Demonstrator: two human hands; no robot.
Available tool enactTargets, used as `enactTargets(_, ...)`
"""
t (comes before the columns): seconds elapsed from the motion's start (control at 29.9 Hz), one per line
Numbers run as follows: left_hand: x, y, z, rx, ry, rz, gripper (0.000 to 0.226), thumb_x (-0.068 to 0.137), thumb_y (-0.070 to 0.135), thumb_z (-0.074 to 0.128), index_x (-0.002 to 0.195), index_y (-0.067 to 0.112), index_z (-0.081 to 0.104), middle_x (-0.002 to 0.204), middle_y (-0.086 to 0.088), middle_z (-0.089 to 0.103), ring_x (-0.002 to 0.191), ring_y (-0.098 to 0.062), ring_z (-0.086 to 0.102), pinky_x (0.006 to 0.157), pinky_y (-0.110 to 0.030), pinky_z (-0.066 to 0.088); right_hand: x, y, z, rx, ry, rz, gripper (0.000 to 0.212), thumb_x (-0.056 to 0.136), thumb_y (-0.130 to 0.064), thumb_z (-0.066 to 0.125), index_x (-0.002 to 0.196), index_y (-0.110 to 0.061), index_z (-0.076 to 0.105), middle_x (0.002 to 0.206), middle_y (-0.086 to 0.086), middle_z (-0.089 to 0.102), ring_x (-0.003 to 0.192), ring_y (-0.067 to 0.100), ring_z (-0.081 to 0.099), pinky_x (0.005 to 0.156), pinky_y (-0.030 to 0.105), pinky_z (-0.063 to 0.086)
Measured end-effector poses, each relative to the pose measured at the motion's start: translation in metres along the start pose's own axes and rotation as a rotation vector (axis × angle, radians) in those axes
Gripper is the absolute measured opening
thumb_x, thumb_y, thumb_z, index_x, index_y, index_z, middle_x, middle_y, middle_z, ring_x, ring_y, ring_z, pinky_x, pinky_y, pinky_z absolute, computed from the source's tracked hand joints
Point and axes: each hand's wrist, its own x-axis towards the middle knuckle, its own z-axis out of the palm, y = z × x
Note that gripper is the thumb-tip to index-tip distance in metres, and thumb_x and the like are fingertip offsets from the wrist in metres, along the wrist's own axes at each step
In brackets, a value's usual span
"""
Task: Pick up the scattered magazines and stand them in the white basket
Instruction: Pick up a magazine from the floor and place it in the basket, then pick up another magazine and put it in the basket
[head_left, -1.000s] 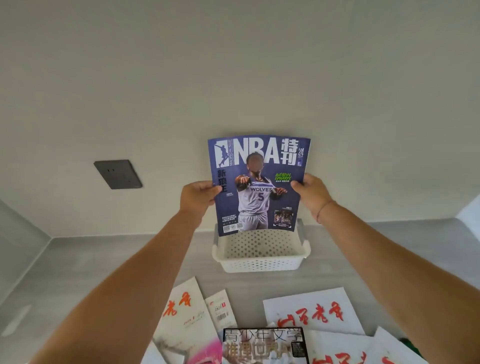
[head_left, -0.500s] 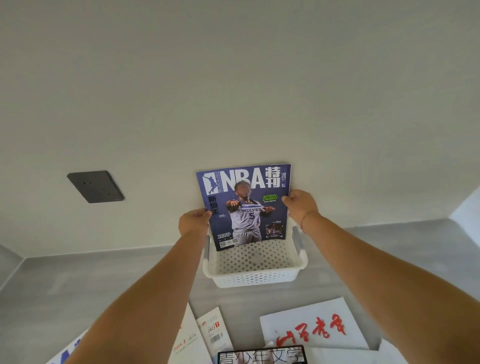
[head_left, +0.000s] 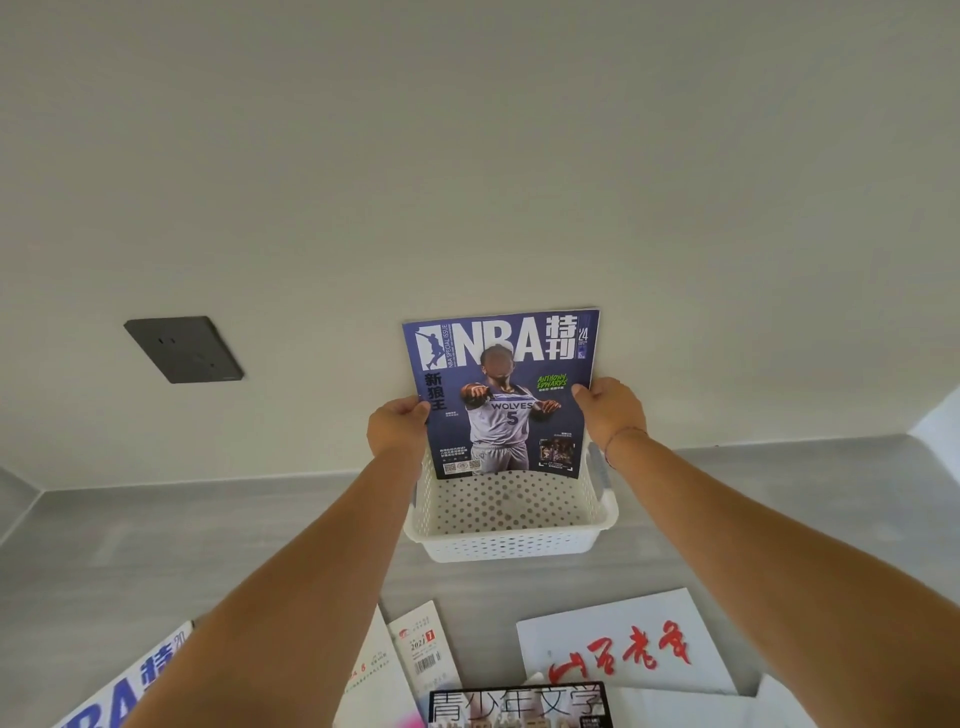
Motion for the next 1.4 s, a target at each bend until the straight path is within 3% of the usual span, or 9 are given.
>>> enactTargets(0.4, -0.048, -0.006, -0.023, 0.127, 0.032, 0.007, 0.047, 0.088, 0.033, 0.06, 0.128, 0.009, 0.054, 0.132, -0.007, 0.057, 0.118, -0.027, 0.055, 0.1, -0.032, 0.039, -0.04, 0.017, -0.015, 0.185, 0.005, 0.064, 0.051, 0.089, -0.035, 0.055, 0.131, -0.009, 0.042, 0.138, 0.014, 0.046, 0.122, 0.031, 0.049, 0.097, 0.034, 0.039)
enactTargets(0.57, -0.122, -0.051, -0.058, 0.082, -0.002, 0.057, 0.037, 0.087, 0.035, 0.061, 0.115, 0.011, 0.061, 0.118, -0.004, 0.065, 0.101, -0.015, 0.058, 0.085, -0.025, 0.039, -0.125, 0.05, -0.027, 0.213, -0.009, -0.072, 0.037, 0.088, -0.023, 0.058, 0.12, -0.007, 0.052, 0.124, 0.013, 0.051, 0.11, 0.026, 0.054, 0.093, 0.033, 0.043)
enactTargets(0.7, -0.206, -0.13, -0.093, 0.228, -0.033, -0.104, 0.037, 0.087, 0.032, 0.061, 0.118, 0.011, 0.06, 0.114, -0.002, 0.064, 0.105, -0.022, 0.06, 0.091, -0.034, 0.046, -0.227, 0.119, -0.018, 0.194, -0.198, 0.105, 0.037, 0.088, -0.022, 0.059, 0.121, -0.008, 0.05, 0.123, 0.01, 0.053, 0.107, 0.019, 0.052, 0.091, 0.027, 0.04)
enactTargets(0.87, -0.271, -0.17, -0.113, 0.191, -0.048, -0.203, 0.005, 0.086, 0.017, 0.059, 0.084, 0.02, 0.063, 0.068, -0.001, 0.068, 0.055, -0.021, 0.066, 0.058, -0.027, 0.049, -0.296, 0.161, -0.01, 0.148, -0.356, 0.26, 0.035, 0.087, -0.021, 0.06, 0.118, -0.006, 0.051, 0.114, 0.007, 0.058, 0.109, 0.02, 0.057, 0.095, 0.031, 0.045)
enactTargets(1.0, -0.288, -0.177, -0.116, 0.292, -0.069, -0.335, 0.004, 0.075, 0.007, 0.063, 0.079, 0.006, 0.064, 0.073, -0.013, 0.067, 0.061, -0.022, 0.059, 0.048, -0.022, 0.043, -0.31, 0.155, -0.009, 0.254, -0.444, 0.391, 0.038, 0.082, -0.01, 0.06, 0.118, -0.005, 0.046, 0.094, 0.011, 0.058, 0.072, 0.015, 0.054, 0.06, 0.026, 0.046)
enactTargets(1.07, -0.289, -0.178, -0.119, 0.266, -0.087, -0.405, 0.015, 0.072, 0.004, 0.065, 0.087, 0.001, 0.067, 0.079, -0.019, 0.068, 0.066, -0.027, 0.061, 0.05, -0.025, 0.045, -0.313, 0.151, -0.009, 0.283, -0.44, 0.442, 0.034, 0.078, 0.001, 0.061, 0.109, -0.002, 0.048, 0.082, 0.018, 0.054, 0.067, 0.013, 0.054, 0.044, 0.017, 0.042)
enactTargets(1.17, -0.283, -0.171, -0.124, 0.173, -0.178, -0.484, 0.009, 0.068, -0.007, 0.063, 0.075, -0.006, 0.069, 0.068, -0.018, 0.065, 0.062, -0.029, 0.059, 0.055, -0.028, 0.045, -0.306, 0.146, -0.012, 0.27, -0.538, 0.446, 0.018, 0.071, 0.011, 0.062, 0.084, -0.001, 0.055, 0.05, 0.0, 0.052, 0.043, 0.004, 0.05, 0.032, 0.012, 0.034)
enactTargets(1.27, -0.279, -0.158, -0.128, 0.127, -0.295, -0.528, 0.007, 0.074, -0.013, 0.059, 0.077, -0.01, 0.063, 0.066, -0.019, 0.06, 0.052, -0.025, 0.057, 0.051, -0.025, 0.046, -0.295, 0.147, -0.015, 0.084, -0.66, 0.323, 0.014, 0.076, 0.004, 0.061, 0.089, 0.003, 0.068, 0.054, -0.003, 0.055, 0.044, 0.006, 0.044, 0.044, 0.016, 0.031)
enactTargets(1.4, -0.279, -0.145, -0.129, 0.045, -0.424, -0.388, 0.01, 0.087, -0.009, 0.051, 0.082, -0.003, 0.057, 0.064, -0.016, 0.057, 0.047, -0.015, 0.056, 0.049, -0.021, 0.046, -0.289, 0.146, -0.018, 0.098, -0.588, 0.164, 0.013, 0.086, -0.003, 0.057, 0.086, -0.011, 0.067, 0.081, 0.006, 0.069, 0.068, 0.019, 0.064, 0.062, 0.024, 0.049)
